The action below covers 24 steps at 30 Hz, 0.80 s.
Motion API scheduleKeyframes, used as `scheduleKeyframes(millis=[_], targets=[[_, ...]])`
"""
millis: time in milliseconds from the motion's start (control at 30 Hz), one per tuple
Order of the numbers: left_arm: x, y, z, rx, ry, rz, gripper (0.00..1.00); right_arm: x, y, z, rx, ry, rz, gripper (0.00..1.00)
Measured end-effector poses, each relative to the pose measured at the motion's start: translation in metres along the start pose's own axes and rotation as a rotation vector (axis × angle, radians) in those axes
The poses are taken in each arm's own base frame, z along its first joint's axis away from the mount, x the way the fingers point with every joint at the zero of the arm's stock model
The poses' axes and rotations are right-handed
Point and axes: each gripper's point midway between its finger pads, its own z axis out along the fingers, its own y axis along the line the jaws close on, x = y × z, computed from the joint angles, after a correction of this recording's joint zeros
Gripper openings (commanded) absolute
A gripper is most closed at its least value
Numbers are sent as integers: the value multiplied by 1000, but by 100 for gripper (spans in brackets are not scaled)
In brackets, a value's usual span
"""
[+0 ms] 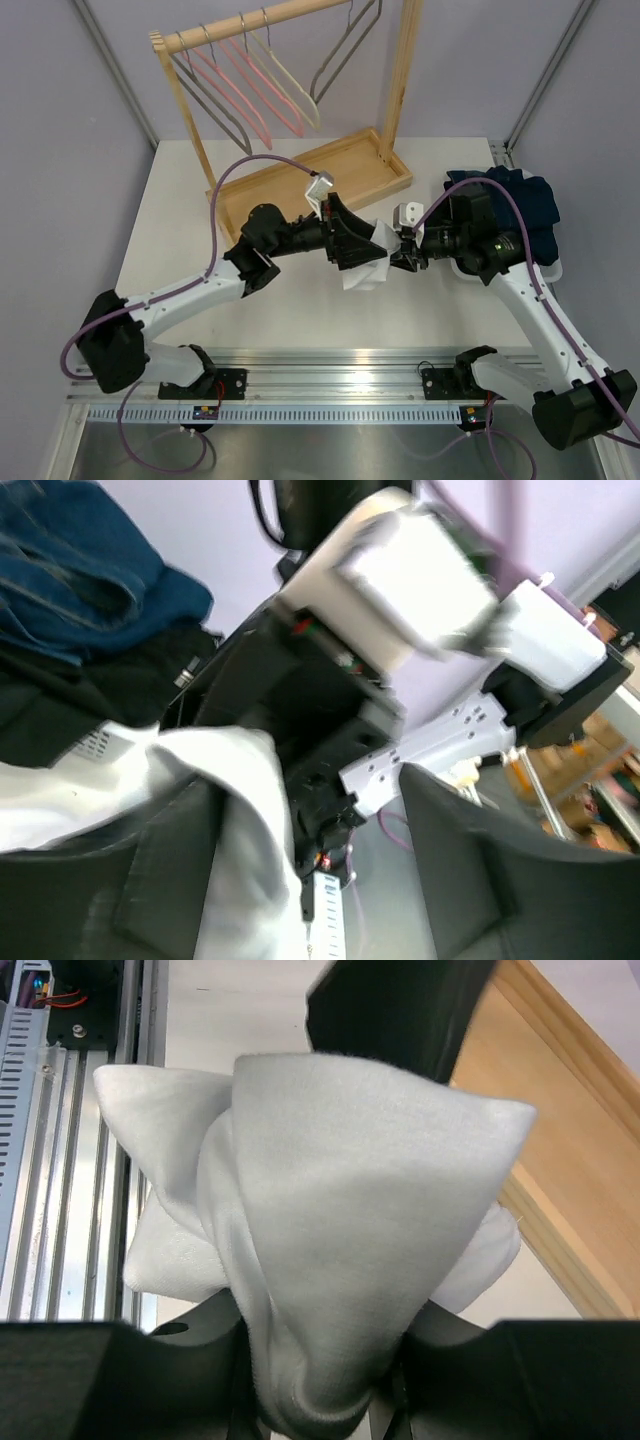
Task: Remove the skirt from the hanger
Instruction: Pick up the skirt from the center of the board, then place the skirt in the bin.
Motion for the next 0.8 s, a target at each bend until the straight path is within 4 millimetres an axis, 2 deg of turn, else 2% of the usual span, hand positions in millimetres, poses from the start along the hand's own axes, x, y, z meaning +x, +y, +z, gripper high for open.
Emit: scheduleKeyframes(millis=[100, 167, 233, 333, 433, 467, 500, 567, 667, 800], targets=[[-19, -10, -16, -43, -67, 74, 86, 8, -7, -10, 39, 22, 42, 5], [-32, -16, -28, -88, -111, 128, 86, 13, -18, -21, 90, 44, 84, 0], [-44, -23, -41, -133, -149, 183, 88, 16, -38, -35, 179, 76, 139, 0], [-46, -25, -62, -204, -175, 242, 89, 26, -85, -71, 406, 133, 267, 0], [-31, -15, -81, -273, -162, 257, 89, 41, -135, -129, 709, 176, 395, 0], [-23, -10, -88, -299, -149, 255, 90, 47, -151, -154, 833, 198, 425, 0], [-13, -3, -95, -328, -131, 247, 90, 53, -162, -176, 941, 218, 449, 0], [5, 9, -107, -381, -97, 236, 90, 58, -178, -208, 1090, 260, 490, 1], [26, 21, -125, -448, -58, 223, 91, 57, -199, -239, 1208, 302, 528, 2], [33, 20, -146, -497, -66, 239, 91, 68, -214, -265, 1299, 381, 559, 1]])
